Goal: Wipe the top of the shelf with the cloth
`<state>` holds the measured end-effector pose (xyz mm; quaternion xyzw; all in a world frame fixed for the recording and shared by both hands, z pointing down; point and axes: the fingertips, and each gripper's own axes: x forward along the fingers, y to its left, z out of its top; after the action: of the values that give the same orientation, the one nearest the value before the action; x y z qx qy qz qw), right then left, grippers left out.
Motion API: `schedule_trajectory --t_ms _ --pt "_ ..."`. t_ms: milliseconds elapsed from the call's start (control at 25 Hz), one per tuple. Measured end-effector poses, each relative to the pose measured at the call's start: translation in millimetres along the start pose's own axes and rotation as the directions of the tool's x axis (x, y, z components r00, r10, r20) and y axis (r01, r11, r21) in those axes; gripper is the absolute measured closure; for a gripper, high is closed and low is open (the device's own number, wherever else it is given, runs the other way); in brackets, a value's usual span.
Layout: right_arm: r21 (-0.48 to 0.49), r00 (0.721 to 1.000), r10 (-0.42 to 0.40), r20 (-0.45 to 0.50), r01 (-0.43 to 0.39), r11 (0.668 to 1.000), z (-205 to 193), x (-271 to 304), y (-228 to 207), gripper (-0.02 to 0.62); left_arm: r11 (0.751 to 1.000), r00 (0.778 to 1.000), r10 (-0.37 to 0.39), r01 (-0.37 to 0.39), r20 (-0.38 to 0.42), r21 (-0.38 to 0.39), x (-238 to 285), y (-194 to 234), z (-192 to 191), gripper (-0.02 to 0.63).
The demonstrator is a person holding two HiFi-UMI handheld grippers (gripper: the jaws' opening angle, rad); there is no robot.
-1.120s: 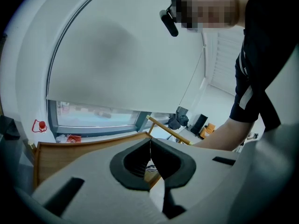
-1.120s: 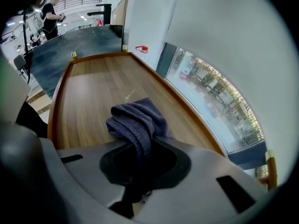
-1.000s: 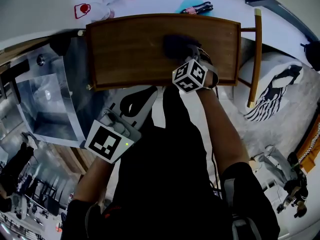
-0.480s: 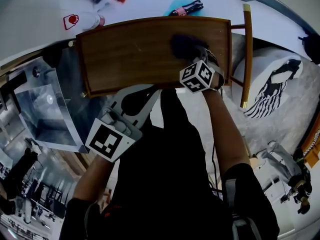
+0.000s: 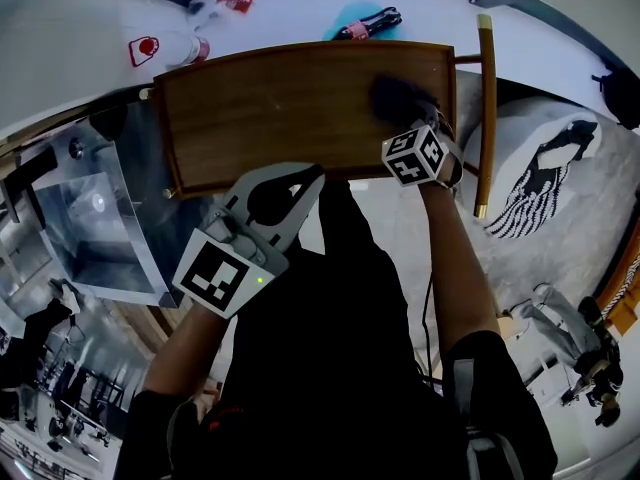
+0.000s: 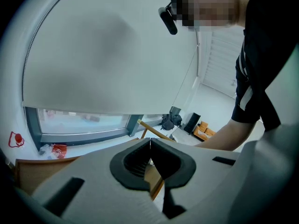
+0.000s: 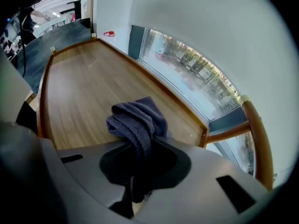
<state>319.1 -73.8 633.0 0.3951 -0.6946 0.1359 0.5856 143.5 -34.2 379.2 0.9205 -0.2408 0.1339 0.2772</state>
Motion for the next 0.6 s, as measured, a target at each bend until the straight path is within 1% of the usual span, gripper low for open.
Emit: schedule_trajectory --t_ms 120,280,400,600 --pt "0.011 1.000 -0.002 0.007 0.002 1.000 8.1 -8.2 1.5 0.555 1.000 1.000 0.015 -0.015 0.015 0.000 -13.1 6.0 3.8 0.583" --pt "-0.014 0.998 0.018 0.054 -0.017 1.000 43.6 -22.1 22.3 0.555 0.999 0.998 0.051 -0.051 0.040 -0.006 -41.7 19.3 6.3 0.583" --pt "-0.060 0.994 0.042 0.106 -0.036 0.998 83.8 -33.7 51.7 0.555 0.996 0.995 0.084 -0.083 0.057 -0.010 -70.6 31.6 4.6 0.583" --pt "-0.184 0.975 0.127 0.181 -0.093 0.978 155.1 -44.6 120.0 0.555 0.987 0.983 0.159 -0.157 0.091 -0.034 -124.1 53.0 -3.2 0.583"
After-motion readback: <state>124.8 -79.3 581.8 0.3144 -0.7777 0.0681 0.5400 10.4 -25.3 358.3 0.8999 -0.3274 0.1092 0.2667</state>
